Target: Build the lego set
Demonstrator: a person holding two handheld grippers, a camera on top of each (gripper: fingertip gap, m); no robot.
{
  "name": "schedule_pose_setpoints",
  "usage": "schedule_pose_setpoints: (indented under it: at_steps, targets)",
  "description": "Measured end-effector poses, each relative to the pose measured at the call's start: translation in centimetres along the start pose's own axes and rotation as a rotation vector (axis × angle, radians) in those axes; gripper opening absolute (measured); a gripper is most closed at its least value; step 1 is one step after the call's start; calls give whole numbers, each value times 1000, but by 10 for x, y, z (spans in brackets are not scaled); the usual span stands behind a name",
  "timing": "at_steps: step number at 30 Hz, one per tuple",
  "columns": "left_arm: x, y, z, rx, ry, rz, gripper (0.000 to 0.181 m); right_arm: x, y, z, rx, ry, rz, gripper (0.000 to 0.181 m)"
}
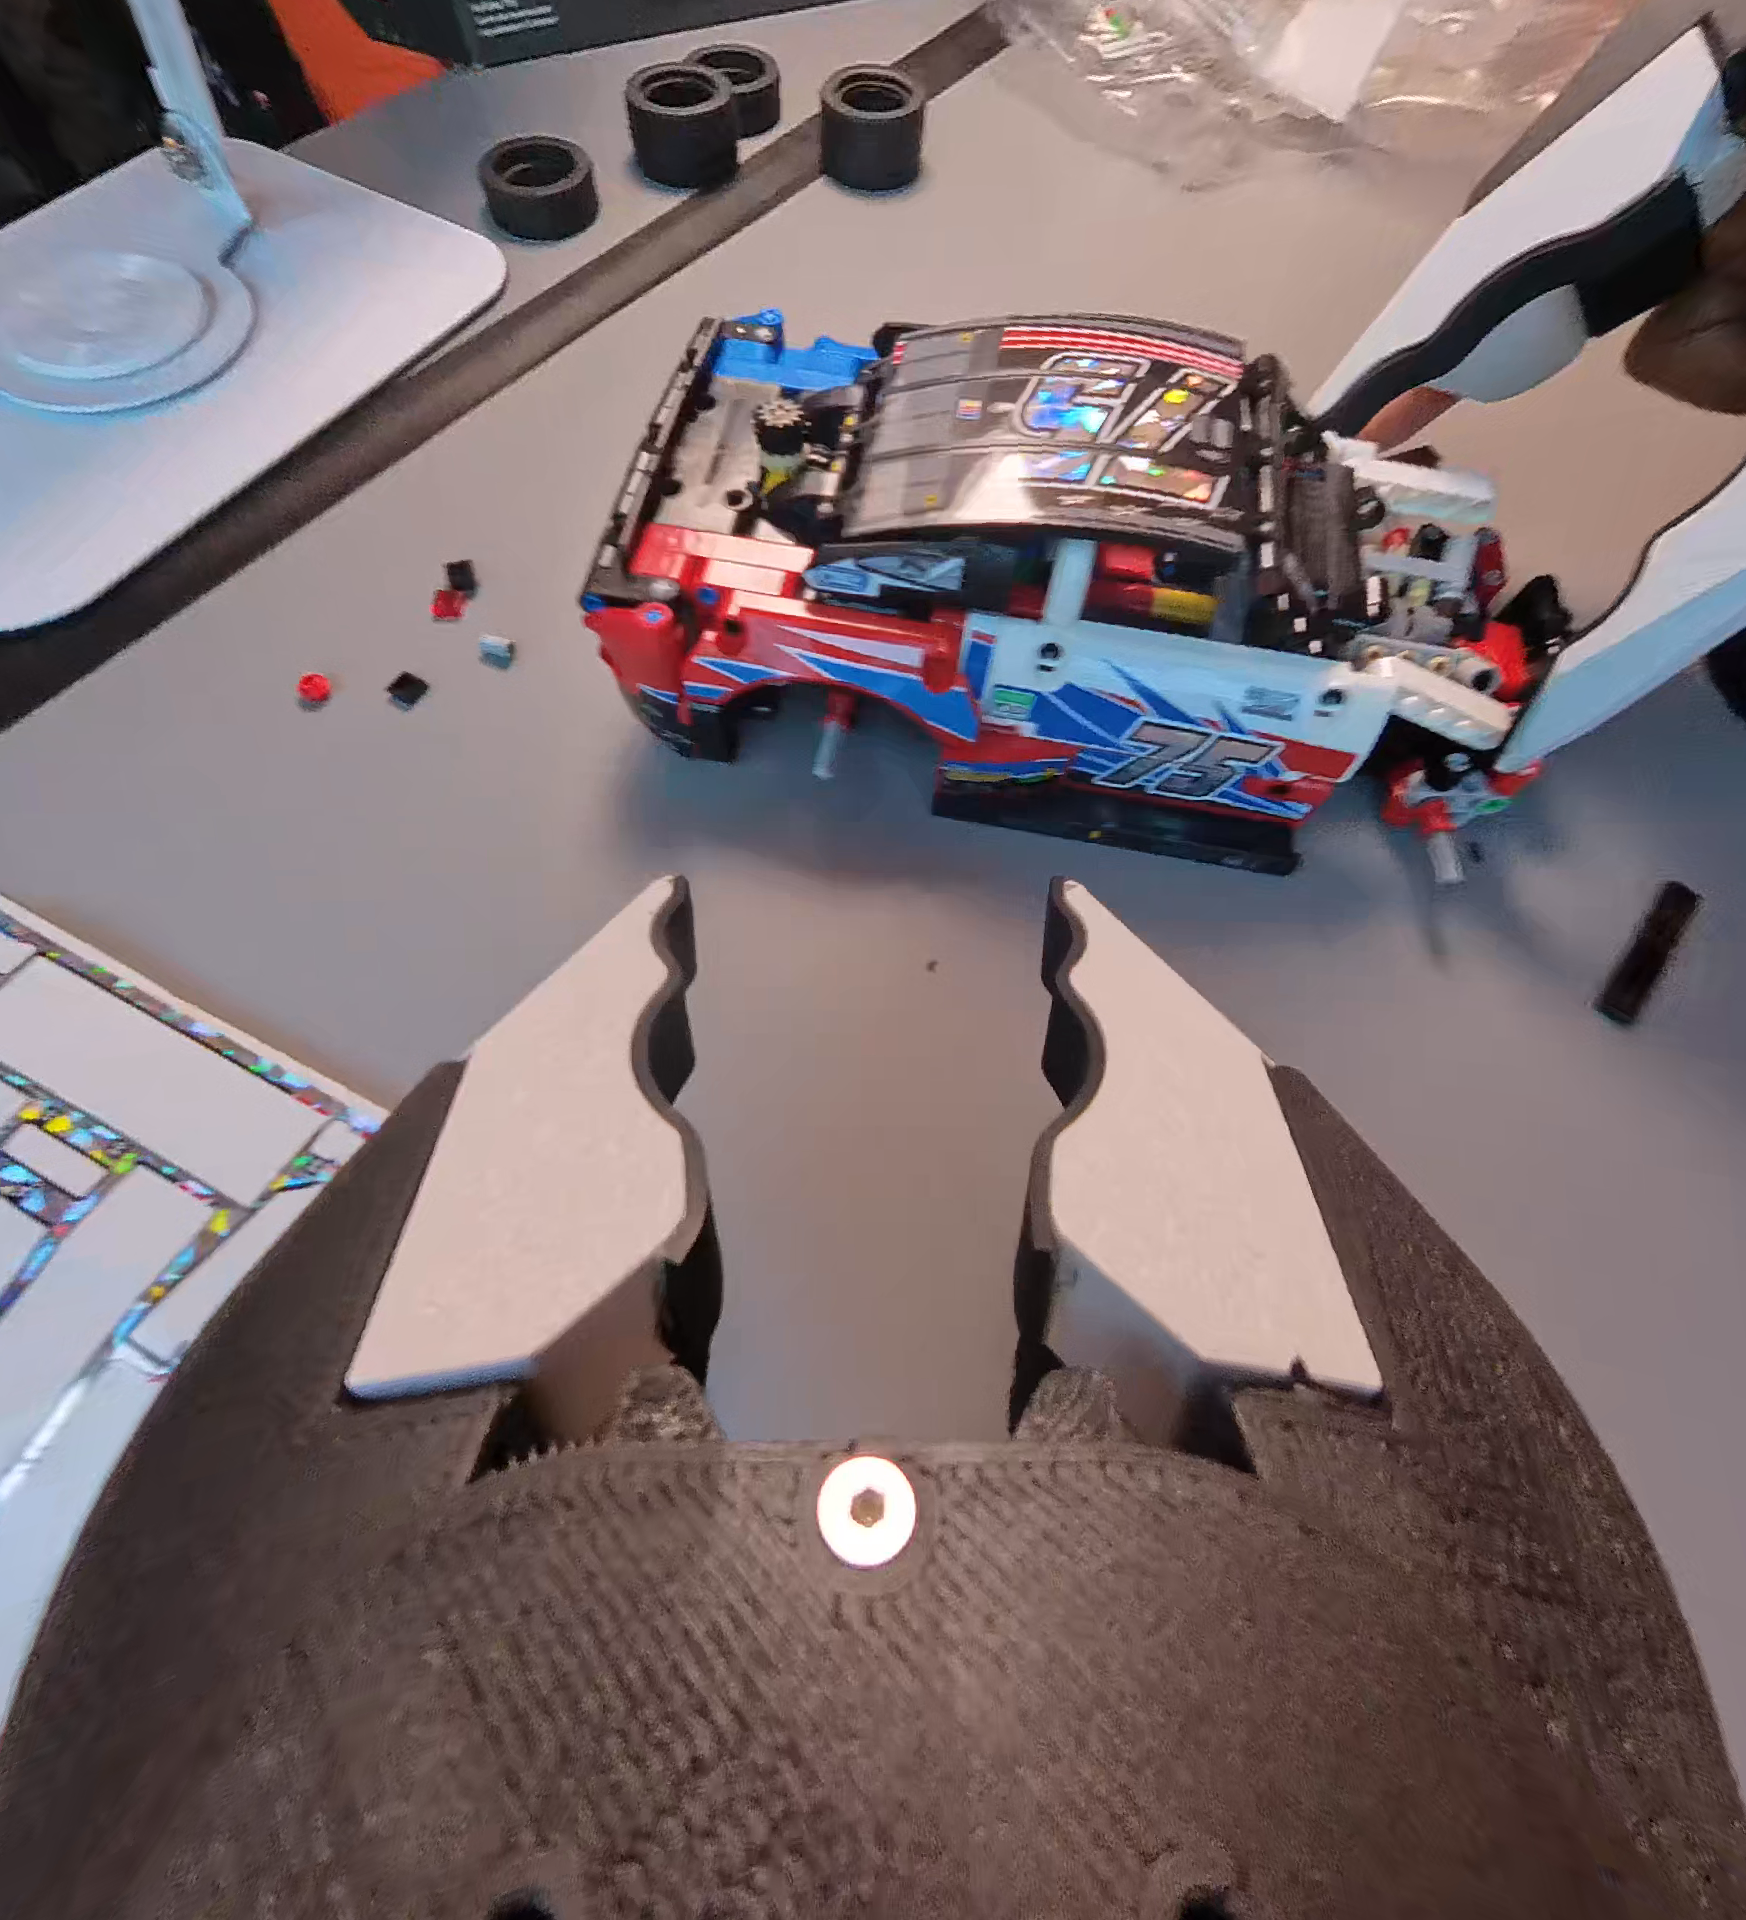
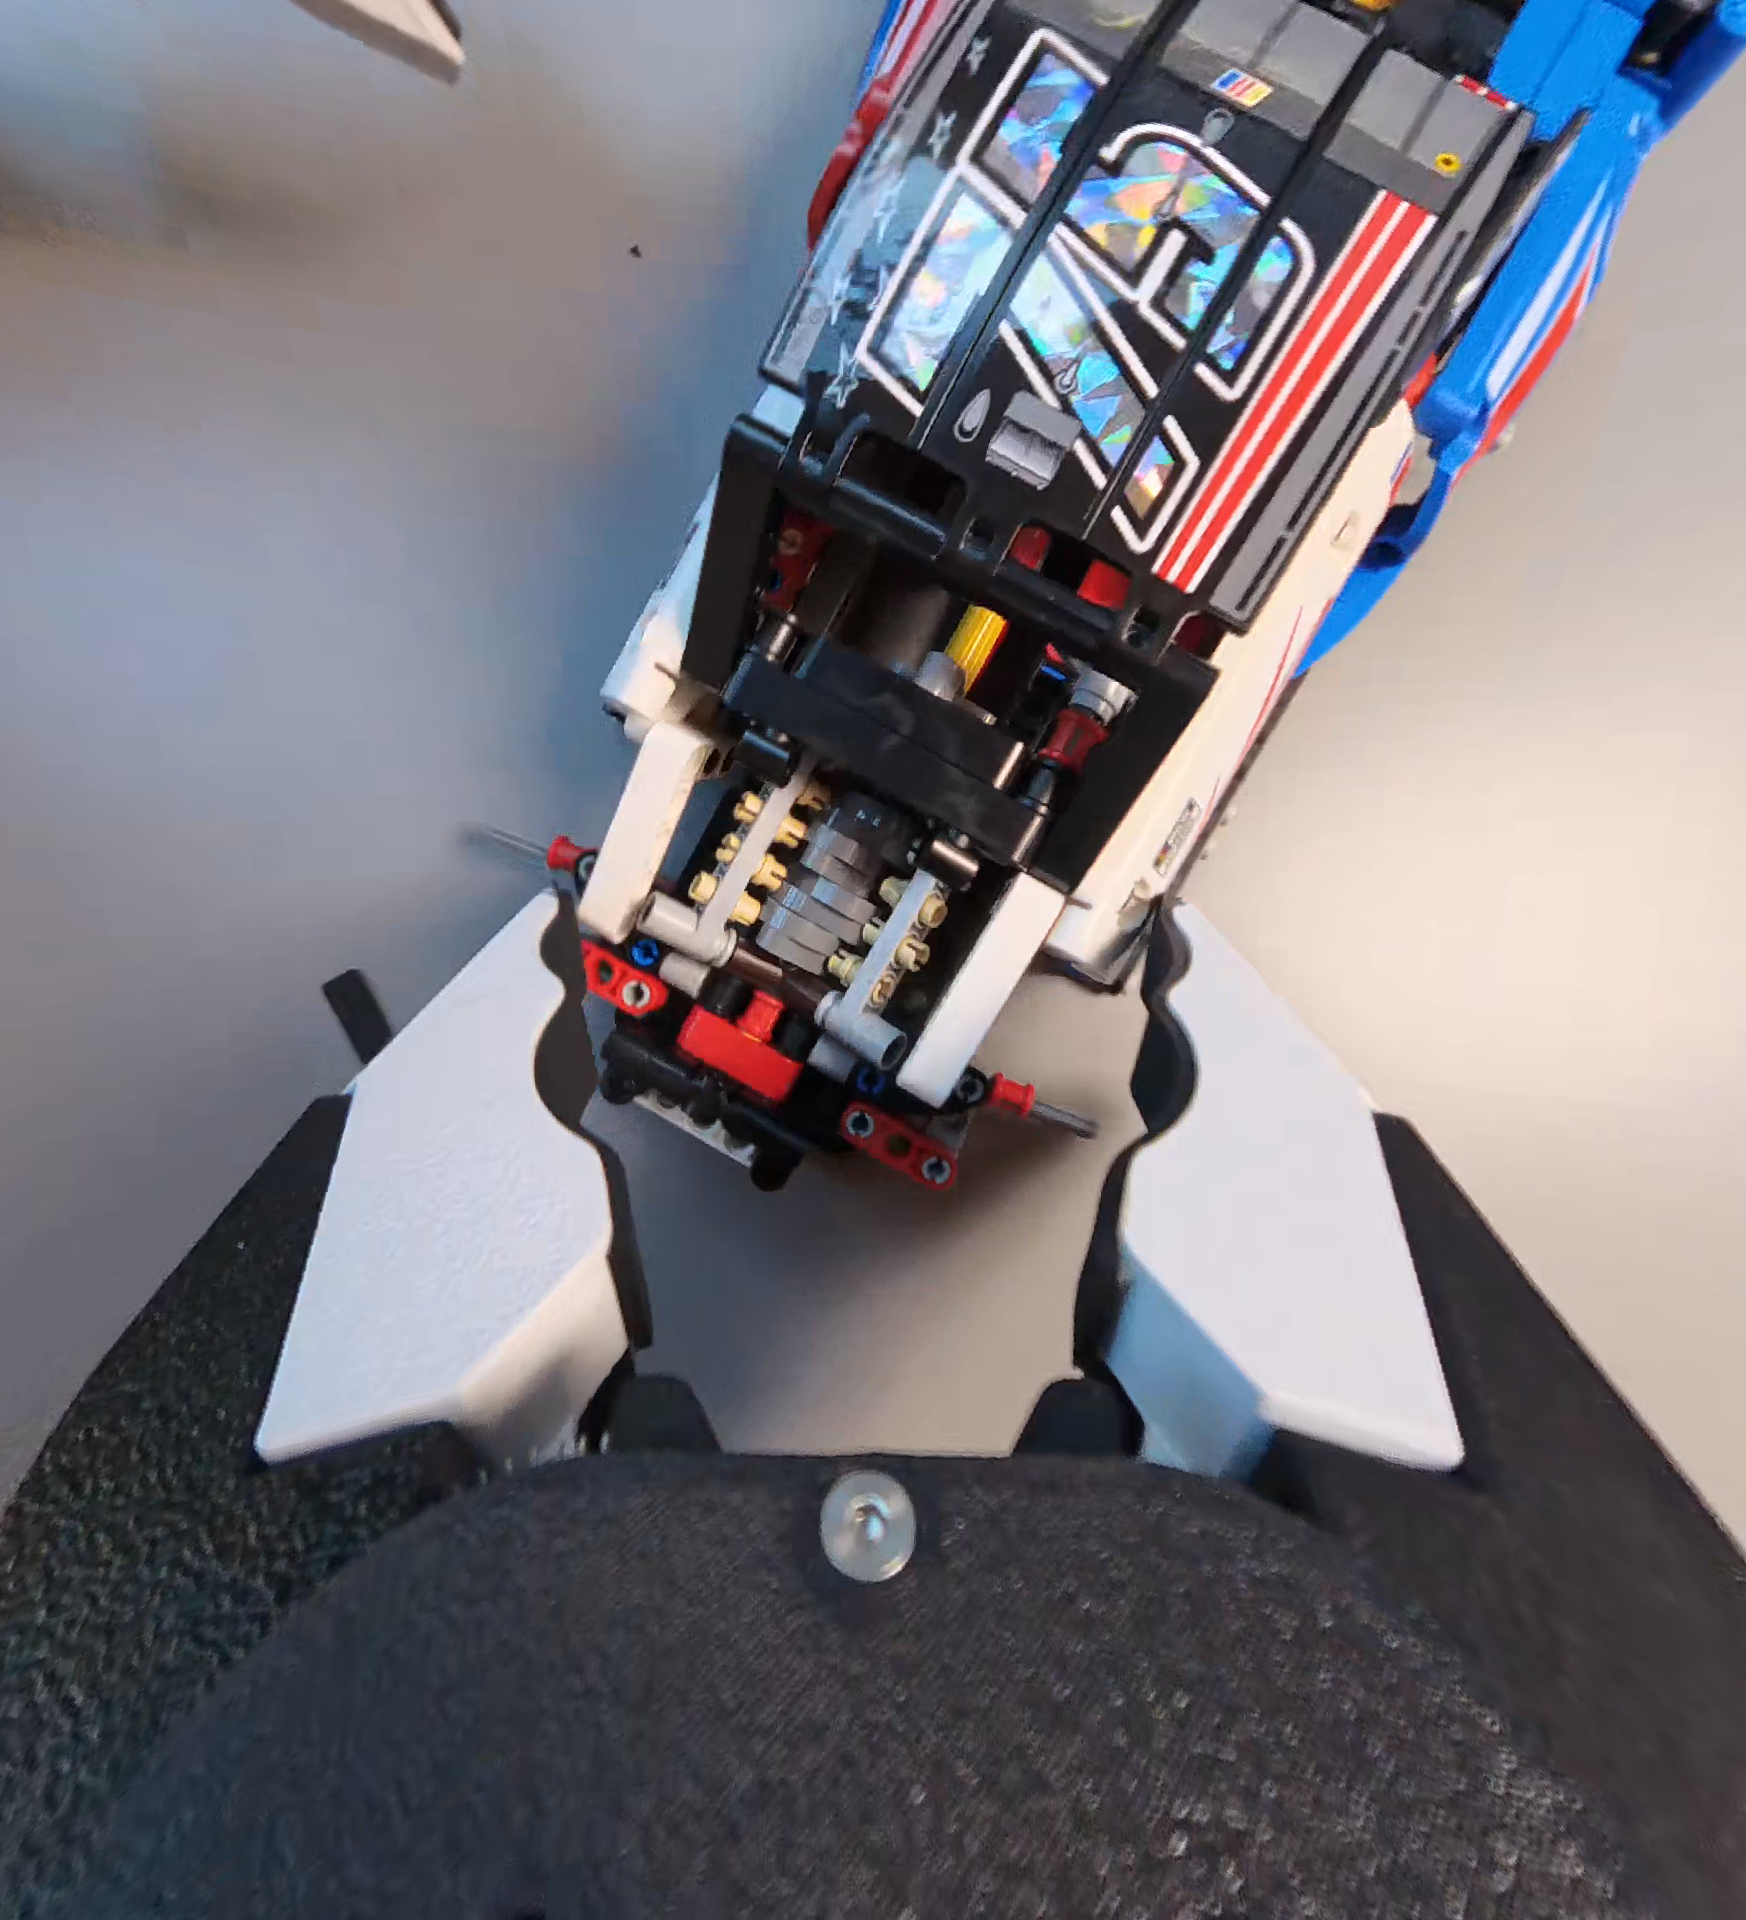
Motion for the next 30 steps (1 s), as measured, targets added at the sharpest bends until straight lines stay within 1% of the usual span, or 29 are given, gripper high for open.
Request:
schedule_pose_setpoints:
  at_steps: [3,7,11,13,15,17,18,19,21,22,23,25,27,28,30]
  targets:
    - [8,7,23,15,97,4,73,3,-2,-16,-2,28,13,99]
    - [11,13,46,51,189,4,80,3,-7,-32,-36,33,50,99]
    - [13,17,56,24,187,0,87,0,-15,-59,-39,-4,115,100]
    - [15,19,57,14,176,-1,90,-3,-23,-76,-20,-41,162,101]
    - [17,21,57,24,176,-35,99,-3,-30,-95,43,-125,211,100]
    - [22,24,57,29,163,-68,104,11,-36,-100,120,-206,275,87]
    - [26,27,57,28,154,-81,105,21,-38,-95,178,-225,315,81]
    - [29,31,57,25,146,-93,107,32,-40,-85,232,-203,347,75]
    - [30,42,57,10,126,-128,110,51,-43,-50,347,-83,382,79]
    - [26,48,56,-5,113,-155,108,56,-44,-30,431,-14,364,85]
    - [20,53,54,-20,109,-176,106,55,-44,-12,522,26,328,95]
    - [11,55,56,-24,213,-184,102,40,-44,20,618,11,207,109]
    - [7,51,49,-62,265,-179,101,17,-46,41,705,-20,105,117]
    - [5,49,44,-83,296,-187,101,5,-48,46,759,-32,63,121]
    - [1,44,35,-133,369,-206,101,-12,-54,48,876,-43,44,125]
Point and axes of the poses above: each gripper's, where its closed fingertips meet, x back along the fingers, y out of its underside, z = x × y across the jaws, the point moved 7 cm from there along x, back along the fingers, and after that the axes turned 10 degrees about x, right-handed, at the moved point
